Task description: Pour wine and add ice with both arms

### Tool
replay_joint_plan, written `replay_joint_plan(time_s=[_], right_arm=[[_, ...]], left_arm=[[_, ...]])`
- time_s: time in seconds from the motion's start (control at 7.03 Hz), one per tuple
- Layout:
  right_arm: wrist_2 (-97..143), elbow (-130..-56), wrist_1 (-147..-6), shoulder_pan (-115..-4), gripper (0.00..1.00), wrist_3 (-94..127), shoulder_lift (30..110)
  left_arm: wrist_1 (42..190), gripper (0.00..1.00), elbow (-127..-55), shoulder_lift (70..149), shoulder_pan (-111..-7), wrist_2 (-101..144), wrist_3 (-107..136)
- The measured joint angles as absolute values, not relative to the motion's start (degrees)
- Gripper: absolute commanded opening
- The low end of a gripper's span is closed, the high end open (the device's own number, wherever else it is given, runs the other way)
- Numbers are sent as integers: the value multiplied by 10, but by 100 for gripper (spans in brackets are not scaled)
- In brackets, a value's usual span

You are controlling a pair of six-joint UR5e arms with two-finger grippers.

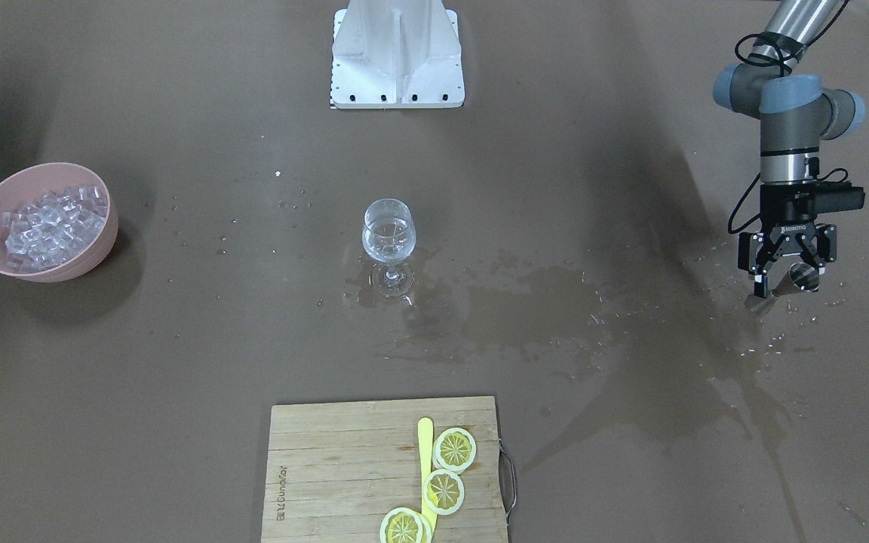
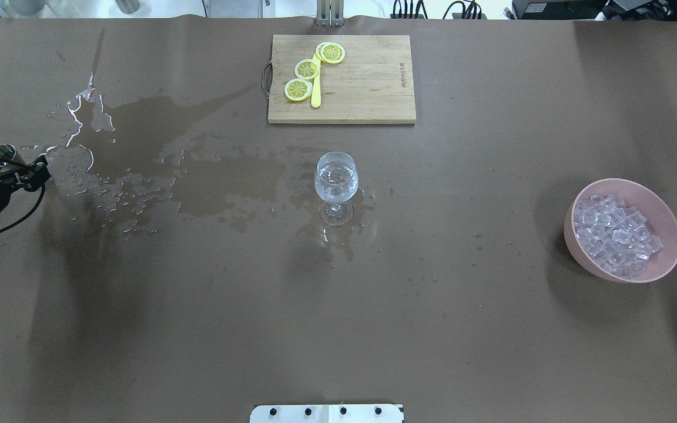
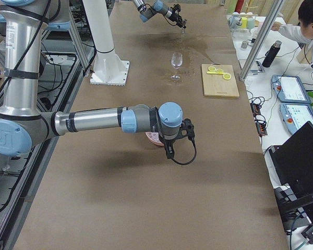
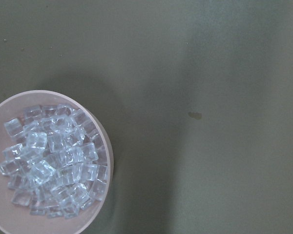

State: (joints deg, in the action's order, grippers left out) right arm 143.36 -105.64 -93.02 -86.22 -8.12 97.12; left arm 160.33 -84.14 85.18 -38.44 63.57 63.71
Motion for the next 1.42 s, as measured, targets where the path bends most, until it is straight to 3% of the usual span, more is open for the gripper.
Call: replay_joint_plan(time_s=[0.57,0.71,1.14,1.28,1.42], right_arm=[[1433,-1034,-928,-862,100,-77,936],[1433,-1034,-928,-862,100,-77,936],[1433,-1034,-929,-862,100,-76,935],[1433,-1034,-928,-862,100,-76,935],[1433,-1034,-928,-862,100,-76,935]], left_arm=[[1604,88,-824,858,-376,616,638],[1605,78,-818,862,-376,616,638],[1605,63,-813,866,-375,616,639],[1605,47,-812,866,-374,617,640],[1605,21,-811,866,-374,618,640]])
